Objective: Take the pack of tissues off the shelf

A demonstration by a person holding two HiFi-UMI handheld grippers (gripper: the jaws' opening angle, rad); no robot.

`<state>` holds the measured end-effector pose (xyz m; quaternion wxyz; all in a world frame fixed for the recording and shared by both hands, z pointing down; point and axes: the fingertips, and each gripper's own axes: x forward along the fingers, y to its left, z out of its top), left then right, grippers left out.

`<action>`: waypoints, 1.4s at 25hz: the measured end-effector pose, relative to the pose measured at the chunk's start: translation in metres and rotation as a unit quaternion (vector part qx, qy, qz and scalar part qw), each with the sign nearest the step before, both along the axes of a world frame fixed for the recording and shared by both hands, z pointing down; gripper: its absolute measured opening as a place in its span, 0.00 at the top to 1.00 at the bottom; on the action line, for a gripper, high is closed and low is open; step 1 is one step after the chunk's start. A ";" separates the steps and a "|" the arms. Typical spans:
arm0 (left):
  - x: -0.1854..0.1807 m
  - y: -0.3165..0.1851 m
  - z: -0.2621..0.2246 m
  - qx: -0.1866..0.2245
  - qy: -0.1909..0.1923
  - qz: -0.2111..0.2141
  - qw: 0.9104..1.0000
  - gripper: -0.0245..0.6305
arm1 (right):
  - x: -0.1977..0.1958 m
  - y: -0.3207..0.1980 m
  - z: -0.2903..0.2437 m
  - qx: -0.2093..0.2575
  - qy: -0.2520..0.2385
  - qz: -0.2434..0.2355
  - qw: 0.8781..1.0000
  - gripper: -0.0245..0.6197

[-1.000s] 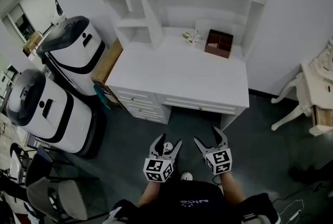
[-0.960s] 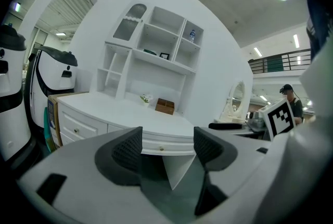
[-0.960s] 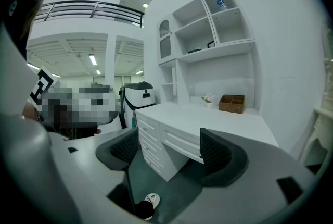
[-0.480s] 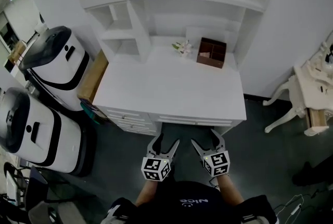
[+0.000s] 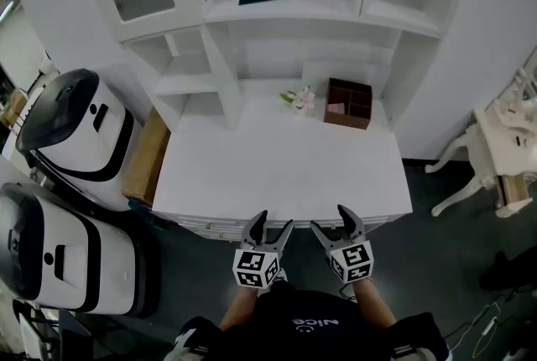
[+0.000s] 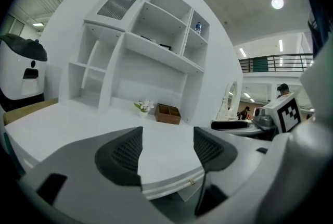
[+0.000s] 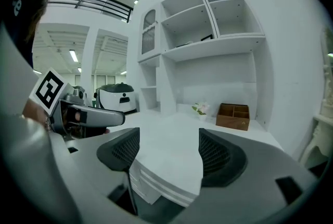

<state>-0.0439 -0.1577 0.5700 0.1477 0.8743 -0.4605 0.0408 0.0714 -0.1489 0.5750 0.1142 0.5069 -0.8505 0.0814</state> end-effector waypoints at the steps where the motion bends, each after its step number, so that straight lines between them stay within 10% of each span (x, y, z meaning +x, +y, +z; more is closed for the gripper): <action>1: -0.003 -0.008 0.000 0.001 -0.001 0.005 1.000 0.50 | -0.003 -0.008 0.001 0.000 0.000 0.005 1.000 0.42; 21: -0.041 -0.118 -0.020 -0.009 -0.036 0.000 0.999 0.51 | -0.028 -0.121 -0.037 0.019 -0.007 0.029 0.999 0.43; 35: -0.047 -0.157 -0.072 0.011 -0.043 -0.059 0.997 0.52 | -0.021 -0.205 -0.214 0.164 -0.011 -0.019 0.986 0.44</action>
